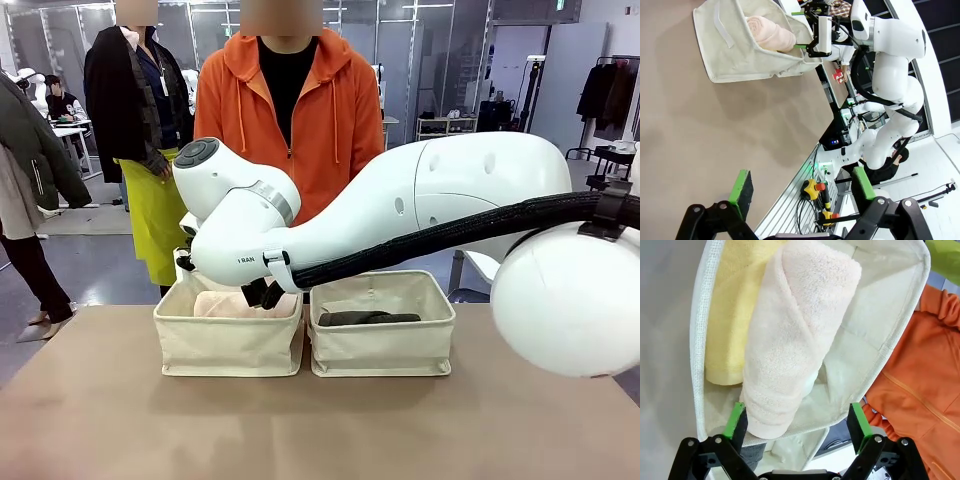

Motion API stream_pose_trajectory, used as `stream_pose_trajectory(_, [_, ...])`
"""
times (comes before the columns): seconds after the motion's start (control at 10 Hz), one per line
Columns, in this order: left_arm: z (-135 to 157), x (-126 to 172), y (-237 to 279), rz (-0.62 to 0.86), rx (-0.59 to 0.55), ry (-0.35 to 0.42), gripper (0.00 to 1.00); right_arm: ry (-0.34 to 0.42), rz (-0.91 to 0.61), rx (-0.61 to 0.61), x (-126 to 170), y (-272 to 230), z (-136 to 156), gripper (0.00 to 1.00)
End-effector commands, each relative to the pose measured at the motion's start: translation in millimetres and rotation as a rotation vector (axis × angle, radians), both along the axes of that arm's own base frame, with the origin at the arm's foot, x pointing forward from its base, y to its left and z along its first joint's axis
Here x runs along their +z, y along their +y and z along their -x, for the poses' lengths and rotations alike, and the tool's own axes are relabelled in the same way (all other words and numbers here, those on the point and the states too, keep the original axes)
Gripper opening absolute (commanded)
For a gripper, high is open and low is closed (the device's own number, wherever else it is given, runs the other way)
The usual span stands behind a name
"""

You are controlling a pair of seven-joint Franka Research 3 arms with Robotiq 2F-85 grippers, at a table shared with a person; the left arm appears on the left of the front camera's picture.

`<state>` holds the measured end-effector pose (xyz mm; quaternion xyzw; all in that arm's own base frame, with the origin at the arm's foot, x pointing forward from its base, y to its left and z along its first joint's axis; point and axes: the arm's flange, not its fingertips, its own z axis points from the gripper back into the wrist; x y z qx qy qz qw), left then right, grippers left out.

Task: Divide the towels into two baskets.
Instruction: Pick up one hotel-folded towel from the bottom of the table and place it in the Fabric basket indicated by the person.

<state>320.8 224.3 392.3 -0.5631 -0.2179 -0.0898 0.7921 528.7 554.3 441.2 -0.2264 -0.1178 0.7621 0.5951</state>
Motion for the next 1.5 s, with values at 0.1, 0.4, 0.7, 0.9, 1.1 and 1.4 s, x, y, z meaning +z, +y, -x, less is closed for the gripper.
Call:
stream_pose_trajectory(0.1, [2.8,2.5,0.7,0.007,0.006,-0.005,1.00,0.002,0.003,-0.001,-1.8,-0.2,-0.3,1.00])
stream_pose_trajectory(0.4, [2.8,2.5,0.7,0.007,0.006,-0.005,1.00,0.002,0.003,-0.001,-1.8,-0.2,-0.3,1.00])
stream_pose_trajectory(0.7, [2.8,2.5,0.7,0.007,0.006,-0.005,1.00,0.002,0.003,-0.001,-1.8,-0.2,-0.3,1.00])
stream_pose_trajectory(0.9, [2.8,2.5,0.7,0.007,0.006,-0.005,1.00,0.002,0.003,-0.001,-1.8,-0.2,-0.3,1.00])
stream_pose_trajectory(1.1, [2.8,2.5,0.7,0.007,0.006,-0.005,1.00,0.002,0.003,-0.001,-1.8,-0.2,-0.3,1.00])
stream_pose_trajectory(1.4, [2.8,2.5,0.7,0.007,0.006,-0.005,1.00,0.003,0.003,-0.002,-2.9,-1.5,-1.7,1.00])
